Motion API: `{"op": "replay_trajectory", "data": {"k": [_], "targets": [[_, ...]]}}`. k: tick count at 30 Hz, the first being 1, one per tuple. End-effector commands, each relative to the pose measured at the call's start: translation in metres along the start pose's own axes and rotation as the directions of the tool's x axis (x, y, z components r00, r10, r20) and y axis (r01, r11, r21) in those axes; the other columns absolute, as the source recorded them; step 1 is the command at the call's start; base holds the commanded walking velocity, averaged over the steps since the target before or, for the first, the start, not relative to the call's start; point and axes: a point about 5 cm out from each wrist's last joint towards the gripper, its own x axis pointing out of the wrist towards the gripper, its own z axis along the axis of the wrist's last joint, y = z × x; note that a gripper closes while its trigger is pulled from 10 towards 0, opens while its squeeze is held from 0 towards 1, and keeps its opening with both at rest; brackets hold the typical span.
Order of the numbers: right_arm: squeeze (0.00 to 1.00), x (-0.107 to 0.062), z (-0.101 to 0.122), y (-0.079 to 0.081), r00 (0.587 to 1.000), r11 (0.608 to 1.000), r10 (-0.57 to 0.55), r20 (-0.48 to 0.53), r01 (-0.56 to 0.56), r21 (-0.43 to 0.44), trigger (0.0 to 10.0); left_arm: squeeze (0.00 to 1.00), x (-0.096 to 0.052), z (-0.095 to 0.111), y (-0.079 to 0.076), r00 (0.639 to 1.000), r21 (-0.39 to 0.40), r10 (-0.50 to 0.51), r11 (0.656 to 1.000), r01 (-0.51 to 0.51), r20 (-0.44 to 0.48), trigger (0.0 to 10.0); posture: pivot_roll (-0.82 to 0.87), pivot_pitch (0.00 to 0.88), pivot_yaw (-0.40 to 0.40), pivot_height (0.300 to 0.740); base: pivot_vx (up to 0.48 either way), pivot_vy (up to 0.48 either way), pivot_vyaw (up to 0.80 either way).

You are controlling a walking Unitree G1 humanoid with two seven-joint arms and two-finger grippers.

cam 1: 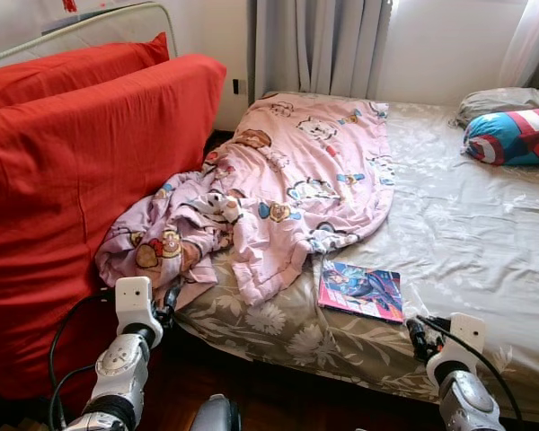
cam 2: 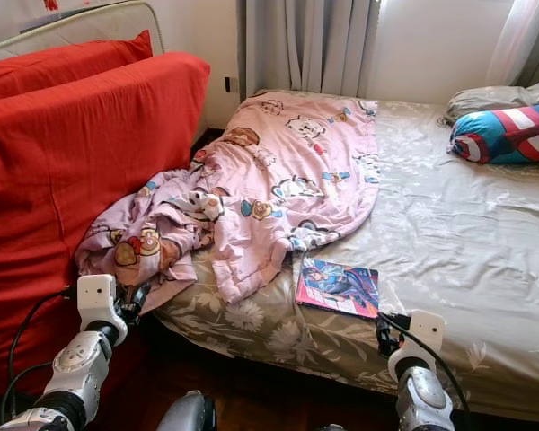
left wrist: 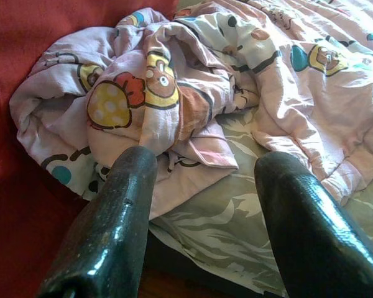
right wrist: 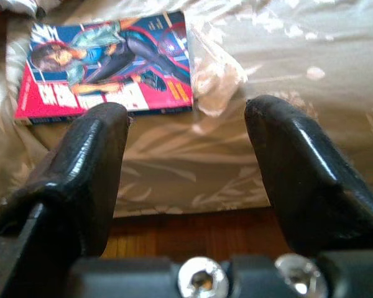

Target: Clean up the room

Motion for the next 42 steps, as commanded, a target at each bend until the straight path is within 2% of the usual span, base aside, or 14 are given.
{"op": "replay_trajectory", "data": {"k": [1, 4, 8, 13, 16, 22, 42], "targets": [[0.00, 0.000, 0.001, -0.006, 1.000, 1.000, -0.015, -0.013, 0.015, 0.007, 10.0, 0.00, 0.001, 0.002, 0.001, 1.000, 0.003, -0.001, 1.000, 0.002, -0.003, 10.0, 0.00, 0.000, -0.004, 0.632, 0.000, 0.000, 0.00], [0.00, -0.001, 0.001, -0.008, 1.000, 1.000, -0.019, -0.009, 0.019, 0.011, 10.0, 0.00, 0.001, 0.002, 0.001, 1.000, 0.002, -0.002, 1.000, 0.002, -0.003, 10.0, 0.00, 0.000, -0.004, 0.615, 0.000, 0.000, 0.00], [0.00, 0.000, 0.002, -0.007, 1.000, 1.000, -0.029, -0.005, 0.029, 0.003, 10.0, 0.00, 0.001, 0.002, 0.001, 1.000, 0.002, -0.002, 1.000, 0.002, -0.004, 10.0, 0.00, 0.000, -0.003, 0.615, 0.000, 0.000, 0.00], [0.00, 0.001, 0.003, -0.001, 1.000, 1.000, -0.017, 0.007, 0.017, 0.003, 10.0, 0.00, 0.001, 0.002, 0.001, 1.000, 0.004, -0.003, 1.000, 0.003, -0.004, 10.0, 0.00, 0.000, -0.003, 0.615, 0.000, 0.000, 0.00], [0.00, 0.007, 0.013, 0.010, 1.000, 1.000, -0.008, 0.025, 0.008, -0.003, 10.0, 0.00, 0.001, 0.001, 0.001, 1.000, 0.005, -0.001, 1.000, 0.001, -0.005, 10.0, 0.00, 0.000, -0.004, 0.615, 0.254, 0.000, 0.00], [0.00, 0.011, 0.019, 0.015, 0.999, 1.000, -0.002, 0.042, 0.002, -0.004, 10.0, 0.00, 0.001, 0.002, 0.001, 1.000, 0.007, -0.002, 1.000, 0.002, -0.006, 10.0, 0.00, 0.000, -0.003, 0.615, 0.266, 0.000, 0.00], [0.00, 0.010, 0.021, 0.017, 0.998, 1.000, 0.016, 0.062, -0.016, -0.012, 10.0, 0.00, 0.001, 0.000, -0.002, 1.000, 0.011, -0.011, 1.000, 0.011, -0.014, 10.0, 0.00, 0.000, -0.001, 0.615, 0.269, 0.000, 0.00]]}}
